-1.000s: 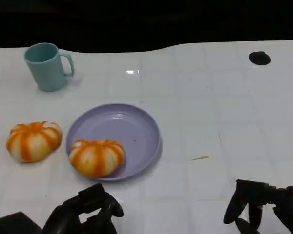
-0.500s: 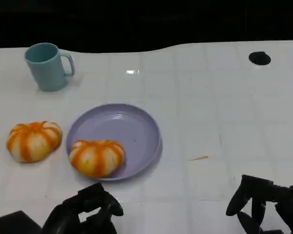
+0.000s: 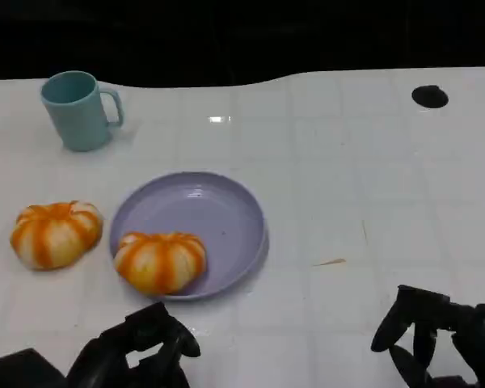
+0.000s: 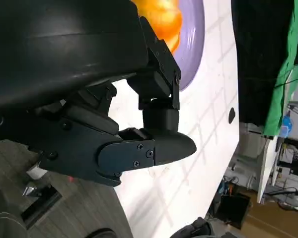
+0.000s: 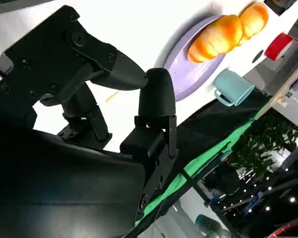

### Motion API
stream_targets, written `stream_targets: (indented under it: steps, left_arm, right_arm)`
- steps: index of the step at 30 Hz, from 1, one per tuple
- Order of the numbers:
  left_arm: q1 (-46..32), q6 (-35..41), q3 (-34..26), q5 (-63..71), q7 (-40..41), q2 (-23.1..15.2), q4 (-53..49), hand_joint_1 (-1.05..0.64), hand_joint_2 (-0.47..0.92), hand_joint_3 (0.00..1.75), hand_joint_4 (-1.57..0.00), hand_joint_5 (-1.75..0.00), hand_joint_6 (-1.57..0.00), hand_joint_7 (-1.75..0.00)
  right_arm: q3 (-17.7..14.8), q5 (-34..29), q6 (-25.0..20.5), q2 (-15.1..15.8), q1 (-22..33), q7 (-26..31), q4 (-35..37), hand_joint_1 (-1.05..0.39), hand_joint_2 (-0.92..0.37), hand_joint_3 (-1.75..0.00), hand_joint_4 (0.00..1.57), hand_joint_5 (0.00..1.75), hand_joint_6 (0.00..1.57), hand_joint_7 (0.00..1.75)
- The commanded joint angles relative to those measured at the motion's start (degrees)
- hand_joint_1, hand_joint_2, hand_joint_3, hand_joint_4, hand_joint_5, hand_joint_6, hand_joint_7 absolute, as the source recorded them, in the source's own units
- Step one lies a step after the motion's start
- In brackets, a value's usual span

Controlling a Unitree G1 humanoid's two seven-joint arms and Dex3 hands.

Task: Grasp the bread from the table and place it into the plate.

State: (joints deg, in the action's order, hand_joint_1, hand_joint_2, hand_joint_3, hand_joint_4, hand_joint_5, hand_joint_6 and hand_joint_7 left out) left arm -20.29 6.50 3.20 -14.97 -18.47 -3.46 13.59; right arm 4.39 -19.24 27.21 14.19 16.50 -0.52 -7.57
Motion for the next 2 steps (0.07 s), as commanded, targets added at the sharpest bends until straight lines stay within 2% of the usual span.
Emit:
stream_targets:
  steps: [1,2]
  left_arm:
    - [0.29,-0.93,-0.64,-0.43,-0.74,-0.77,-0.49,-0.70,0.92,0.55,-0.80,-1.75,-0.66,-1.46]
    - [0.34,-0.91,-0.68,-0.44,-0.77,-0.77,-0.53,-0.70,0.92,0.55,-0.80,-1.75,-0.66,-1.46]
  right_arm:
    - [-0.24,0.12,0.99,-0.11,-0.44,0.65,0.65,-0.16,-0.41,-1.20,0.89,1.75,0.80,1.37]
    - [-0.23,0.22,1.22,-0.17,-0.54,0.64,0.84,-0.16,-0.41,-1.20,0.89,1.75,0.80,1.37]
